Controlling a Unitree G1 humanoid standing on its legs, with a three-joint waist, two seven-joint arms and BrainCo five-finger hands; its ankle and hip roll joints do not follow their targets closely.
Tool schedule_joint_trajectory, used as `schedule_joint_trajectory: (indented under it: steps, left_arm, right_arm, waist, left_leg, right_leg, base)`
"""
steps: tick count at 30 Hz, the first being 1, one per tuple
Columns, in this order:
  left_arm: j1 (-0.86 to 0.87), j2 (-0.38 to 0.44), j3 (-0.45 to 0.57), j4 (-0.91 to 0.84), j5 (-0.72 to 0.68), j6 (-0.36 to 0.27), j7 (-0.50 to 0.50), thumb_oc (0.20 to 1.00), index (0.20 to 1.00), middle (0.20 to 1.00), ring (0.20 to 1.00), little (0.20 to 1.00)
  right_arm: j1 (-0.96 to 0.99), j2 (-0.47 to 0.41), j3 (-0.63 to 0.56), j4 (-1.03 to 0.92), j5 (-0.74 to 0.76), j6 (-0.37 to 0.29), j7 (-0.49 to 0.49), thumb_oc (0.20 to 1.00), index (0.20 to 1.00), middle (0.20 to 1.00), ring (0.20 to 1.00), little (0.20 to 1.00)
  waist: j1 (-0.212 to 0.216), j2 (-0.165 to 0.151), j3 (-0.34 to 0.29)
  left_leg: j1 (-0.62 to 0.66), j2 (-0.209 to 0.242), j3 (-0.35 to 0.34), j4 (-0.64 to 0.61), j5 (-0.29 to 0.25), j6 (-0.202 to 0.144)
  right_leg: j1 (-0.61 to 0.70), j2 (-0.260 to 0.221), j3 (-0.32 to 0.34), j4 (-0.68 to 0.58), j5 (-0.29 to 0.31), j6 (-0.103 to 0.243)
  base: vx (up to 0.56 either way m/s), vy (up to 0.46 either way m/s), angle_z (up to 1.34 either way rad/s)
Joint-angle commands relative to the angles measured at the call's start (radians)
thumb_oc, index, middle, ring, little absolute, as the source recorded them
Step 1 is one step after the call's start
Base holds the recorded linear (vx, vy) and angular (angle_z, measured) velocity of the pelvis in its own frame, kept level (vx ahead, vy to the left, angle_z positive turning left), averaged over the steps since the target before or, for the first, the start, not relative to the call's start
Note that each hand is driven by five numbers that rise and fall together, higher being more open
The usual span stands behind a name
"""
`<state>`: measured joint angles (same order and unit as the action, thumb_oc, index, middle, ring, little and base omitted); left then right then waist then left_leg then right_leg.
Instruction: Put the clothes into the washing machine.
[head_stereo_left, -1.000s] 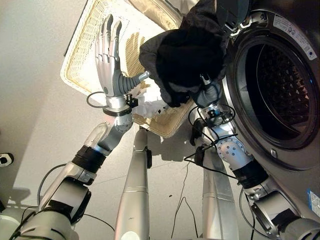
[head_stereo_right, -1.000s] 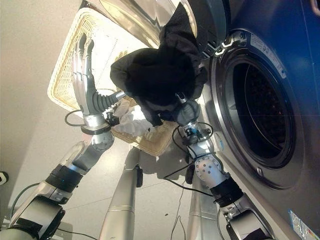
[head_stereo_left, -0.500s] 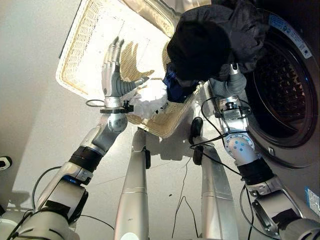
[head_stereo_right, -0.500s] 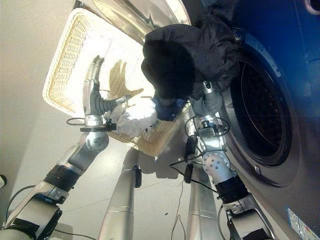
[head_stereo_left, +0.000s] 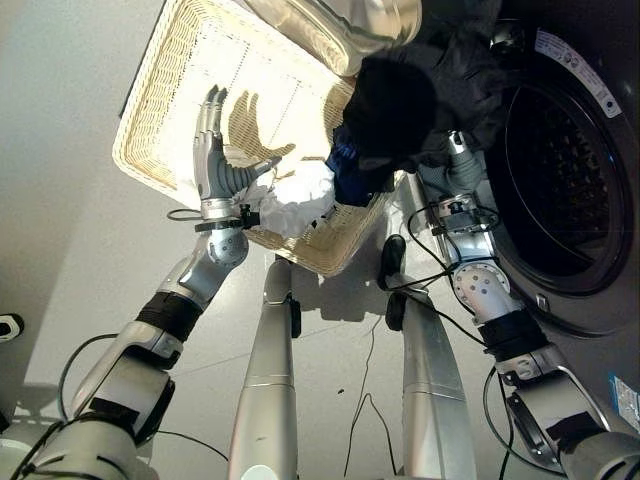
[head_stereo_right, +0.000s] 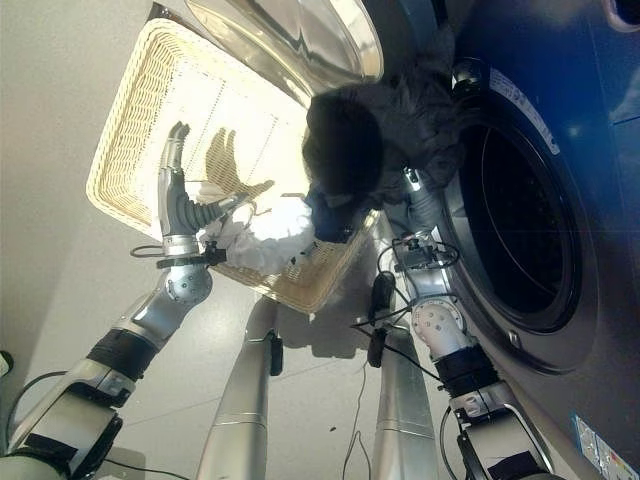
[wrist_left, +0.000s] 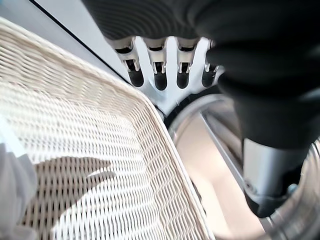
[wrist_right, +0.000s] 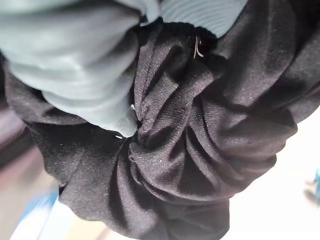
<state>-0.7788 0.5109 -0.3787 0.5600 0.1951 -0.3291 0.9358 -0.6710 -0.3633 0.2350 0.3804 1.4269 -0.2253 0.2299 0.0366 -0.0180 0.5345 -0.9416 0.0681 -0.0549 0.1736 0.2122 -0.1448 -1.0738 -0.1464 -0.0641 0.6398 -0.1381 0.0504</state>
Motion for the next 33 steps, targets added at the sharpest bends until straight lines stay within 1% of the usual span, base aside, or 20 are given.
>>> schedule_joint_trajectory:
  steps: [1,3,9,12,14,15,17,19,20,21,22,23,24,25,26,27,28,29,32,33]
  left_arm:
    - [-0.093,-0.029,0.037,0.068,-0.066,-0.052,0.085,1.0,1.0,1.0,1.0,1.0]
    - [-0.109,-0.028,0.03,0.094,-0.083,-0.049,0.088,1.0,1.0,1.0,1.0,1.0]
    - [-0.181,-0.01,0.02,0.218,-0.158,-0.057,0.054,1.0,1.0,1.0,1.0,1.0]
    - [-0.196,-0.006,0.01,0.252,-0.16,-0.069,0.027,1.0,1.0,1.0,1.0,1.0]
    - [-0.201,0.001,-0.003,0.274,-0.145,-0.072,0.003,1.0,1.0,1.0,1.0,1.0]
    - [-0.196,0.01,-0.011,0.29,-0.146,-0.081,-0.007,1.0,1.0,1.0,1.0,1.0]
    - [-0.174,0.034,-0.021,0.314,-0.158,-0.107,-0.025,1.0,1.0,1.0,1.0,1.0]
    - [-0.158,0.051,-0.03,0.322,-0.154,-0.109,-0.028,1.0,1.0,1.0,1.0,1.0]
    - [-0.155,0.056,-0.032,0.321,-0.154,-0.108,-0.031,1.0,1.0,1.0,1.0,1.0]
    - [-0.143,0.083,-0.039,0.318,-0.166,-0.107,-0.049,1.0,1.0,1.0,1.0,1.0]
    - [-0.142,0.087,-0.038,0.317,-0.169,-0.108,-0.053,1.0,1.0,1.0,1.0,1.0]
    - [-0.128,0.113,-0.039,0.309,-0.183,-0.11,-0.094,1.0,1.0,1.0,1.0,1.0]
    - [-0.123,0.136,-0.046,0.304,-0.184,-0.101,-0.124,1.0,1.0,1.0,1.0,1.0]
    - [-0.123,0.148,-0.054,0.301,-0.178,-0.09,-0.139,1.0,1.0,1.0,1.0,1.0]
    - [-0.123,0.155,-0.057,0.301,-0.181,-0.086,-0.148,1.0,1.0,1.0,1.0,1.0]
    - [-0.125,0.179,-0.066,0.31,-0.178,-0.085,-0.186,1.0,1.0,1.0,1.0,1.0]
    - [-0.125,0.179,-0.066,0.31,-0.178,-0.085,-0.186,1.0,1.0,1.0,1.0,1.0]
    - [-0.128,0.198,-0.072,0.323,-0.179,-0.087,-0.234,1.0,1.0,1.0,1.0,1.0]
    - [-0.144,0.217,-0.094,0.347,-0.193,-0.09,-0.272,1.0,1.0,1.0,1.0,1.0]
    - [-0.145,0.218,-0.092,0.353,-0.199,-0.094,-0.277,1.0,1.0,1.0,1.0,1.0]
  right_arm:
    - [-0.041,-0.04,0.019,0.043,0.06,0.017,-0.008,0.2,0.2,0.2,0.2,0.2]
    - [-0.054,-0.049,0.023,0.102,0.087,0.019,-0.001,0.2,0.2,0.2,0.2,0.2]
    - [-0.121,-0.1,-0.008,0.426,0.157,0.048,-0.013,0.2,0.2,0.2,0.2,0.2]
    - [-0.153,-0.12,-0.052,0.52,0.19,0.029,-0.043,0.2,0.2,0.2,0.2,0.2]
    - [-0.183,-0.152,-0.09,0.566,0.23,-0.017,-0.086,0.2,0.2,0.2,0.2,0.2]
    - [-0.209,-0.193,-0.125,0.596,0.244,-0.046,-0.115,0.2,0.2,0.2,0.2,0.2]
    - [-0.263,-0.288,-0.191,0.652,0.29,-0.151,-0.191,0.2,0.2,0.2,0.2,0.2]
    - [-0.298,-0.353,-0.224,0.676,0.309,-0.268,-0.243,0.2,0.2,0.2,0.2,0.2]
    - [-0.305,-0.368,-0.226,0.673,0.313,-0.3,-0.256,0.2,0.2,0.2,0.2,0.2]
    - [-0.32,-0.416,-0.236,0.624,0.274,-0.429,-0.352,0.2,0.2,0.2,0.2,0.2]
    - [-0.318,-0.419,-0.238,0.61,0.261,-0.44,-0.373,0.2,0.2,0.2,0.2,0.2]
    - [-0.303,-0.46,-0.261,0.553,0.185,-0.511,-0.444,0.2,0.2,0.2,0.2,0.2]
    - [-0.284,-0.491,-0.272,0.503,0.142,-0.528,-0.482,0.2,0.2,0.2,0.2,0.2]
    - [-0.272,-0.507,-0.28,0.473,0.116,-0.534,-0.494,0.667,0.667,0.667,0.667,0.667]
    - [-0.269,-0.514,-0.284,0.462,0.091,-0.527,-0.499,0.667,0.667,0.667,0.667,0.667]
    - [-0.257,-0.544,-0.298,0.447,0.072,-0.495,-0.466,1.0,1.0,1.0,1.0,1.0]
    - [-0.257,-0.544,-0.298,0.447,0.072,-0.495,-0.466,1.0,1.0,1.0,1.0,1.0]
    - [-0.236,-0.571,-0.317,0.474,0.069,-0.438,-0.388,1.0,1.0,1.0,1.0,1.0]
    - [-0.232,-0.592,-0.319,0.557,0.119,-0.375,-0.274,1.0,1.0,1.0,1.0,1.0]
    - [-0.233,-0.595,-0.319,0.577,0.123,-0.368,-0.262,1.0,1.0,1.0,1.0,1.0]
  waist:
    - [-0.047,0.027,-0.014]
    - [-0.048,0.027,-0.014]
    - [-0.056,0.027,-0.014]
    - [-0.054,0.031,-0.014]
    - [-0.051,0.033,-0.014]
    - [-0.05,0.033,-0.014]
    - [-0.048,0.029,-0.014]
    - [-0.048,0.019,-0.014]
    - [-0.048,0.017,-0.014]
    - [-0.051,0.006,-0.014]
    - [-0.051,0.005,-0.014]
    - [-0.061,-0.008,-0.014]
    - [-0.07,-0.017,-0.014]
    - [-0.073,-0.022,-0.014]
    - [-0.075,-0.024,-0.014]
    - [-0.079,-0.031,-0.014]
    - [-0.079,-0.031,-0.014]
    - [-0.078,-0.035,-0.014]
    - [-0.068,-0.034,-0.014]
    - [-0.066,-0.033,-0.014]
  left_leg:
    - [-0.013,-0.081,0.063,0.103,-0.102,0.043]
    - [-0.013,-0.079,0.065,0.102,-0.102,0.042]
    - [-0.017,-0.071,0.071,0.092,-0.103,0.036]
    - [-0.022,-0.068,0.072,0.095,-0.107,0.035]
    - [-0.022,-0.065,0.072,0.101,-0.11,0.032]
    - [-0.019,-0.063,0.07,0.106,-0.115,0.031]
    - [-0.017,-0.058,0.067,0.12,-0.131,0.03]
    - [-0.018,-0.054,0.063,0.125,-0.141,0.032]
    - [-0.018,-0.052,0.063,0.124,-0.142,0.032]
    - [-0.019,-0.048,0.061,0.121,-0.145,0.032]
    - [-0.019,-0.047,0.061,0.12,-0.145,0.032]
    - [-0.018,-0.043,0.061,0.118,-0.147,0.031]
    - [-0.016,-0.044,0.06,0.119,-0.149,0.032]
    - [-0.015,-0.044,0.059,0.119,-0.15,0.033]
    - [-0.014,-0.044,0.057,0.119,-0.15,0.034]
    - [-0.011,-0.045,0.054,0.115,-0.151,0.036]
    - [-0.011,-0.045,0.054,0.115,-0.151,0.036]
    - [-0.006,-0.047,0.049,0.112,-0.151,0.038]
    - [-0.005,-0.055,0.036,0.117,-0.153,0.041]
    - [-0.004,-0.056,0.035,0.118,-0.153,0.042]
  right_leg:
    - [0.068,0.069,-0.071,-0.288,0.235,0.08]
    - [0.067,0.072,-0.069,-0.29,0.234,0.078]
    - [0.064,0.082,-0.058,-0.301,0.234,0.072]
    - [0.059,0.086,-0.054,-0.299,0.231,0.07]
    - [0.059,0.087,-0.053,-0.295,0.229,0.069]
    - [0.063,0.087,-0.052,-0.29,0.226,0.069]
    - [0.068,0.089,-0.046,-0.287,0.221,0.071]
    - [0.074,0.092,-0.045,-0.289,0.223,0.073]
    - [0.075,0.092,-0.046,-0.29,0.223,0.074]
    - [0.077,0.093,-0.048,-0.295,0.226,0.076]
    - [0.077,0.093,-0.047,-0.296,0.227,0.076]
    - [0.08,0.096,-0.048,-0.299,0.231,0.078]
    - [0.083,0.097,-0.047,-0.304,0.235,0.078]
    - [0.084,0.098,-0.046,-0.307,0.237,0.078]
    - [0.085,0.099,-0.045,-0.307,0.238,0.079]
    - [0.087,0.102,-0.044,-0.309,0.238,0.079]
    - [0.087,0.102,-0.044,-0.309,0.238,0.079]
    - [0.093,0.102,-0.045,-0.31,0.237,0.079]
    - [0.095,0.097,-0.05,-0.306,0.232,0.078]
    - [0.096,0.096,-0.051,-0.305,0.232,0.078]
  base:
    - [-0.01,0.03,-0.01]
    - [0.0,0.018,-0.01]
    - [0.0,0.017,-0.07]
    - [0.02,0.002,-0.11]
    - [0.01,-0.006,-0.04]
    - [0.0,0.0,0.0]
    - [0.0,0.0,0.0]
    - [0.01,-0.04,-0.01]
    - [0.0,-0.071,-0.02]
    - [0.0,-0.051,-0.05]
    - [-0.01,-0.056,-0.06]
    - [-0.01,-0.024,-0.07]
    - [-0.01,-0.023,-0.04]
    - [-0.01,-0.003,-0.04]
    - [-0.01,-0.003,-0.05]
    - [-0.01,-0.003,-0.04]
    - [0.0,-0.017,-0.04]
    - [0.0,0.0,0.0]
    - [0.02,-0.042,0.02]
    - [0.03,-0.049,0.07]
